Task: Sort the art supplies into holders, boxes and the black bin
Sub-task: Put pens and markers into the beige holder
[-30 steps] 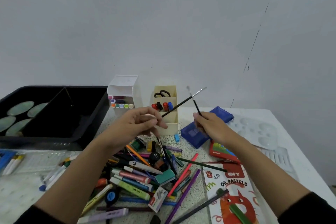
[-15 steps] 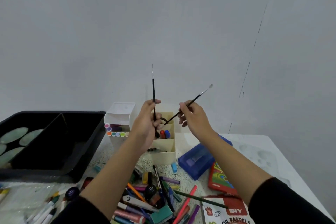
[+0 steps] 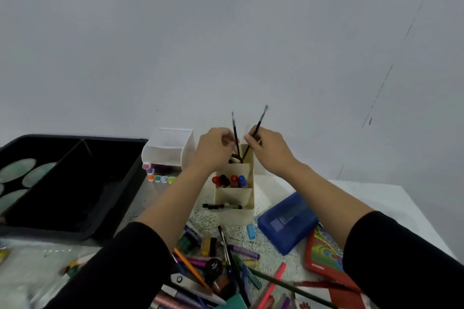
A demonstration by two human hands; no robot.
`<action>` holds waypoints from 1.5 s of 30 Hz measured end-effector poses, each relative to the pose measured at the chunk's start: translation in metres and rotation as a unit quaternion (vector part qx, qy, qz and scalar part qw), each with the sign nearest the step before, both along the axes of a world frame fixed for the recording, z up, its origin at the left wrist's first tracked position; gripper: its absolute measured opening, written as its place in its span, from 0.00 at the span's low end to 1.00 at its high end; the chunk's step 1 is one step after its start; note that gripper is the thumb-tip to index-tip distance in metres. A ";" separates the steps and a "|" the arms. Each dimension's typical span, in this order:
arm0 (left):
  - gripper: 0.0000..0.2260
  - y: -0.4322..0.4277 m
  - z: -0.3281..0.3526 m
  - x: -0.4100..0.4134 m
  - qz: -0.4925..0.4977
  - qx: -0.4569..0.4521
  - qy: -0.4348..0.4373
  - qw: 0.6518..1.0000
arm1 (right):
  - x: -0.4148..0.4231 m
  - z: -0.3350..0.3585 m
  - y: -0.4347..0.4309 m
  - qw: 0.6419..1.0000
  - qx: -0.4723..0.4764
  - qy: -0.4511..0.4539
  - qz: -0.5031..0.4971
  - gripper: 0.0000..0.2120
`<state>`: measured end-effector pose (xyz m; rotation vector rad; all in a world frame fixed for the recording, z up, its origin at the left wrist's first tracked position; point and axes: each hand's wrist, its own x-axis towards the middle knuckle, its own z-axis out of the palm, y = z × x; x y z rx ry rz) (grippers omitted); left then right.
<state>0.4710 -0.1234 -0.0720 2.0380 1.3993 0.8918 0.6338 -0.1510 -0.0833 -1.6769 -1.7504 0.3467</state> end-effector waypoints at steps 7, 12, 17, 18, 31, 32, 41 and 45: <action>0.11 0.003 -0.008 0.005 -0.027 0.018 0.124 0.992 | -0.008 -0.010 0.011 0.997 -0.049 -0.043 0.042 0.06; 0.10 0.002 -0.007 -0.001 -0.029 0.011 0.111 0.993 | -0.008 -0.024 -0.003 0.999 -0.027 0.024 0.033 0.07; 0.06 -0.025 0.003 -0.018 -0.037 0.039 0.042 0.998 | -0.001 -0.022 -0.034 0.986 0.012 0.164 0.041 0.08; 0.06 -0.032 0.005 -0.025 -0.039 0.044 0.030 0.998 | 0.000 -0.020 -0.044 0.980 0.016 0.193 0.036 0.09; 0.04 -0.150 -0.036 -0.085 -0.040 -0.034 -0.053 0.997 | -0.033 -0.051 -0.152 0.972 -0.132 0.185 0.058 0.09; 0.04 -0.152 -0.045 -0.082 -0.049 -0.033 -0.036 0.998 | -0.038 -0.054 -0.149 0.973 -0.140 0.173 0.059 0.10; 0.02 -0.143 -0.071 -0.084 -0.043 -0.001 0.009 0.999 | -0.055 -0.085 -0.155 0.993 -0.072 0.050 0.078 0.08; 0.03 -0.137 -0.069 -0.088 -0.050 0.012 0.015 0.999 | -0.058 -0.086 -0.159 0.991 -0.060 0.079 0.088 0.08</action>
